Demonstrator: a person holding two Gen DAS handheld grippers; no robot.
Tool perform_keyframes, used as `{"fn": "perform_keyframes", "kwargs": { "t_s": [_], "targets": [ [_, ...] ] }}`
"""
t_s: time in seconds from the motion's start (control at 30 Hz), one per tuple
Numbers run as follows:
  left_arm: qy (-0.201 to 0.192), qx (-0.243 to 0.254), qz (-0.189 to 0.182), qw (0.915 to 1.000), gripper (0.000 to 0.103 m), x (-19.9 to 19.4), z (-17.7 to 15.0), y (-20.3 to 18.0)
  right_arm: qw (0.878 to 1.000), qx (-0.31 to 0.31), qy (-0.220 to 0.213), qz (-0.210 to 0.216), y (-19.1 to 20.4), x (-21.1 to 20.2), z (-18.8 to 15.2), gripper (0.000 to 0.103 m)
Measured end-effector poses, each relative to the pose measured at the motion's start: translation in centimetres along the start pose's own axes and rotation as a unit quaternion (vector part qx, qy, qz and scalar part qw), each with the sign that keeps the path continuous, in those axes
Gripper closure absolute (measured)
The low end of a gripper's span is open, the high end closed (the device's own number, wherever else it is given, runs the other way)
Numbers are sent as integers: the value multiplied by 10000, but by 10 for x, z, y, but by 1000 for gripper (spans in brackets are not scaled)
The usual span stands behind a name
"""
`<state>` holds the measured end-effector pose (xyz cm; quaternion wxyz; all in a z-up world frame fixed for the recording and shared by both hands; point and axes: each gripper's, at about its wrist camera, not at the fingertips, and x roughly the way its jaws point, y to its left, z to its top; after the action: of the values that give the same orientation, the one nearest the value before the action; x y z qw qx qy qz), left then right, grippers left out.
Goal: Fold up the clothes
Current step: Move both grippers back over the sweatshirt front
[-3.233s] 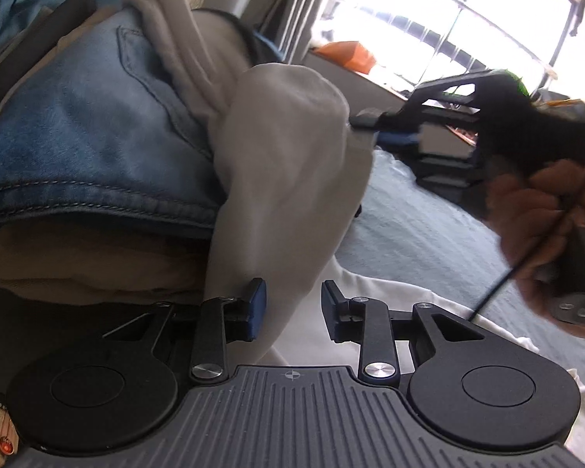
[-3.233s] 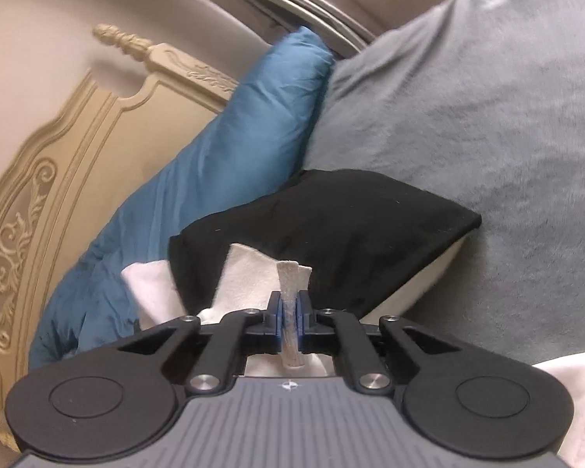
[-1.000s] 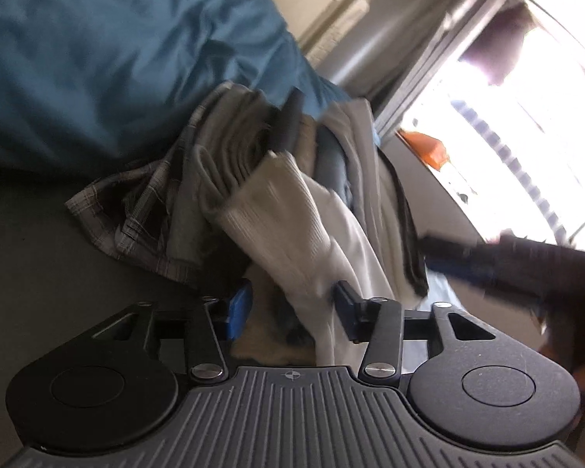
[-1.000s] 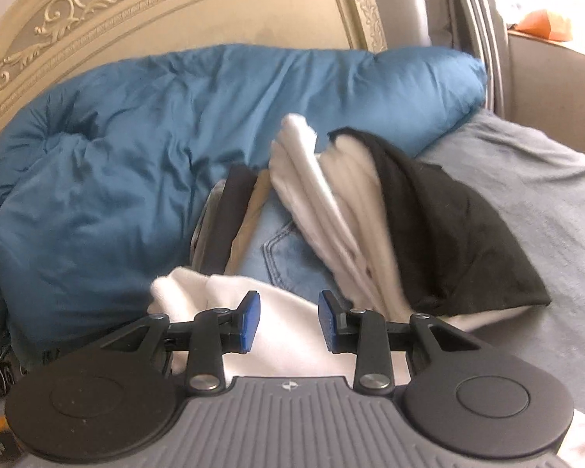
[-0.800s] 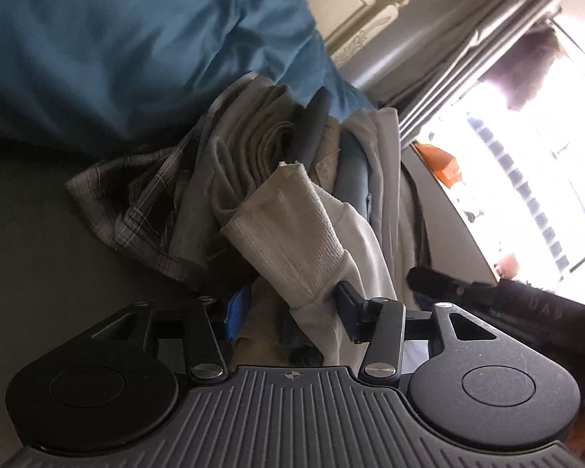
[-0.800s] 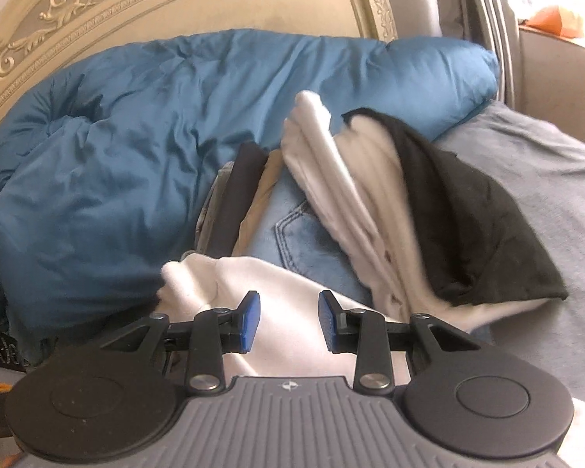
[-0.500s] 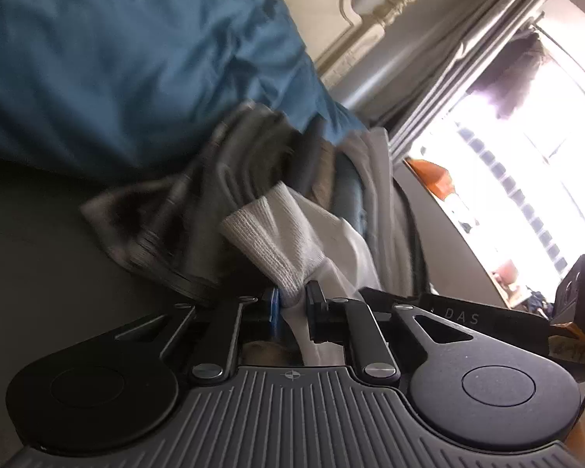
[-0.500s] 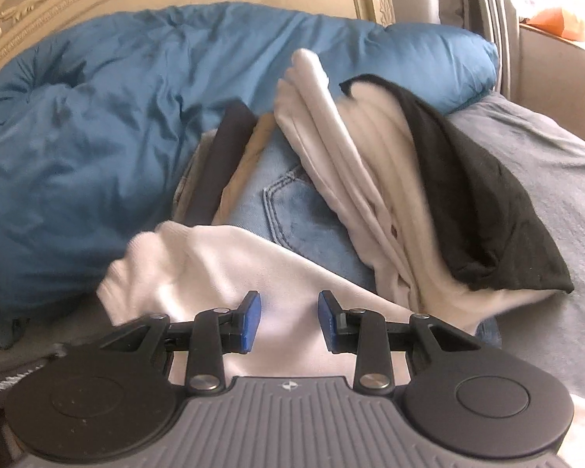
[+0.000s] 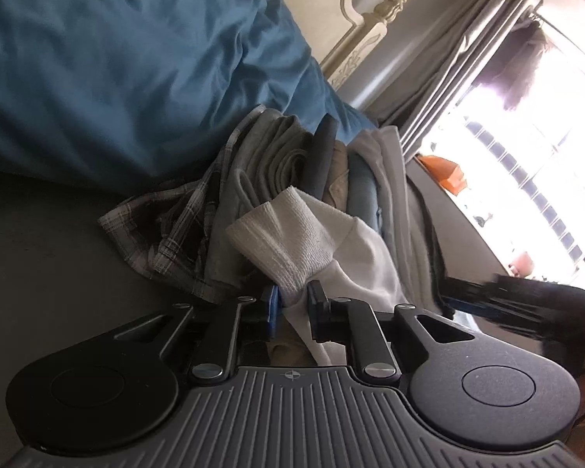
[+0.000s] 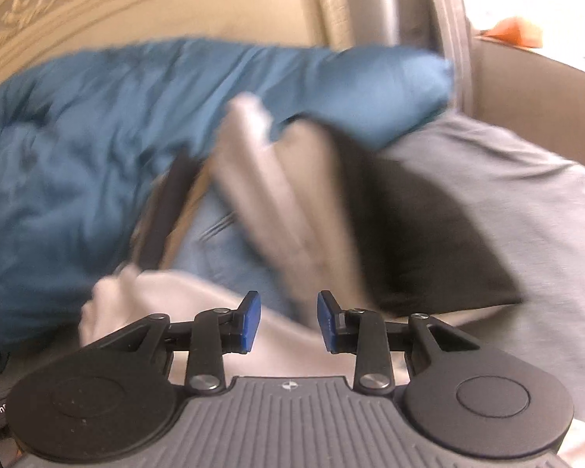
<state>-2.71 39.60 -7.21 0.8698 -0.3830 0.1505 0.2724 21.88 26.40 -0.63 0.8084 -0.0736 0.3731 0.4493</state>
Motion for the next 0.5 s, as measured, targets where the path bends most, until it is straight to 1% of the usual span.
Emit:
{"fn": "perform_keyframes", "kwargs": {
  "t_s": [0.03,0.1,0.17,0.2,0.3,0.43,0.5],
  "targets": [
    [-50,-17,27,10000,80,-2,1,0,9999,49,-25,-109,-12,-10,2,69],
    [-222,-119,70,9997,78,-7,3,2,9994,160,-46,-307,-35,-29,3,69],
    [-505,-128,125,9986,76,-15,6,2,9984,294,-19,-476,-58,-47,-1,69],
    [-626,-111,143,9979,74,-19,7,2,9979,343,13,-555,-68,-56,-6,69],
    [-909,-10,192,9957,73,-29,13,-2,9955,561,163,-751,-92,-83,-25,69],
    [-1222,425,85,9916,73,-49,13,-22,9915,1030,237,-761,-115,-129,-60,69],
    [-1278,716,-97,9892,73,-58,8,-38,9893,1235,216,-744,-121,-157,-81,69]
  ]
}}
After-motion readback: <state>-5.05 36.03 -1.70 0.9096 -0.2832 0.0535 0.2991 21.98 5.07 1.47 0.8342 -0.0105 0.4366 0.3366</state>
